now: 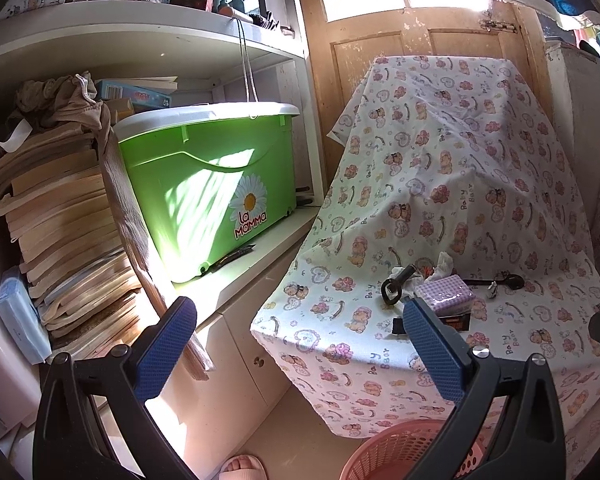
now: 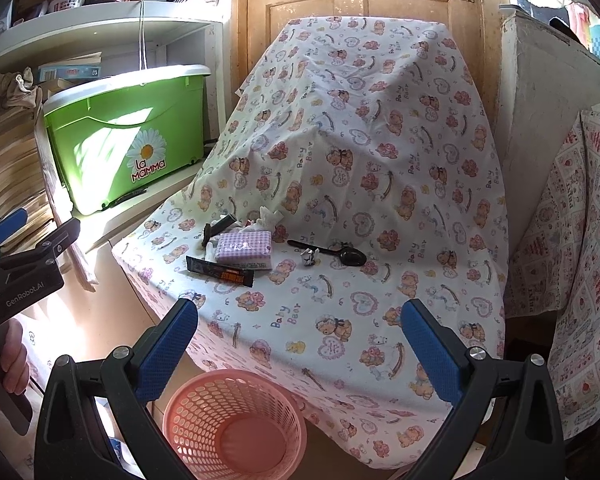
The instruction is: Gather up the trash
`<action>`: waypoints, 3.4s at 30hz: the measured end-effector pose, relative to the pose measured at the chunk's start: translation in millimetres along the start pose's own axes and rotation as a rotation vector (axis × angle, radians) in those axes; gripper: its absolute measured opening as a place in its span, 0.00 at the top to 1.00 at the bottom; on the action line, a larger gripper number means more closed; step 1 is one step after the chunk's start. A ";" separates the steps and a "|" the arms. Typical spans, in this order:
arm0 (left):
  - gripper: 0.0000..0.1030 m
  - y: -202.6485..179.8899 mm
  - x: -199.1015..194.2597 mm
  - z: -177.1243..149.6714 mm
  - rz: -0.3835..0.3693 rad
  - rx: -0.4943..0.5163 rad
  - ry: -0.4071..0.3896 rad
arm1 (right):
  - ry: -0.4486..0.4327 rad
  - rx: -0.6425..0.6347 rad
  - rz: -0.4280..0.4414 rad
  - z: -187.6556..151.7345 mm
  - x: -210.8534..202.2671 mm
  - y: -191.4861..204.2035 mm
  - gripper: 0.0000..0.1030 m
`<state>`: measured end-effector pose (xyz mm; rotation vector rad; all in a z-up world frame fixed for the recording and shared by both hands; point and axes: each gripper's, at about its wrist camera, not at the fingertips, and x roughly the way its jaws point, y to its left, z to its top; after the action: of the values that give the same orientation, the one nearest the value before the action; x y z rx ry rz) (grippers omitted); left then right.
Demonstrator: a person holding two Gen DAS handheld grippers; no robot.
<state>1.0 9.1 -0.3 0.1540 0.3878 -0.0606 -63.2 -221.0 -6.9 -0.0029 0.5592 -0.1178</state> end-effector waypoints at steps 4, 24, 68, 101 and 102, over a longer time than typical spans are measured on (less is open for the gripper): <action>0.01 0.0 -0.4 0.3 -0.005 0.000 0.001 | 0.007 -0.005 -0.009 0.2 2.1 -0.1 0.01; 0.01 -2.2 36.5 -9.7 -0.028 -0.038 0.198 | 0.199 0.029 0.092 -12.1 48.8 1.5 0.02; 0.79 -96.8 258.6 44.1 -0.332 -0.071 0.920 | 0.394 0.453 0.144 48.4 166.1 -113.9 0.43; 0.96 -23.7 200.7 6.7 -0.302 -0.088 0.764 | 0.554 0.333 0.172 60.7 256.7 -59.3 0.60; 0.96 -23.1 200.1 8.8 -0.303 -0.088 0.753 | 0.554 0.310 0.156 60.5 258.1 -55.5 0.60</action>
<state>187.1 -20.9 -71.8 0.0231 1.1628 -0.2879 179.7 -306.9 -90.2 0.3842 1.0860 -0.0510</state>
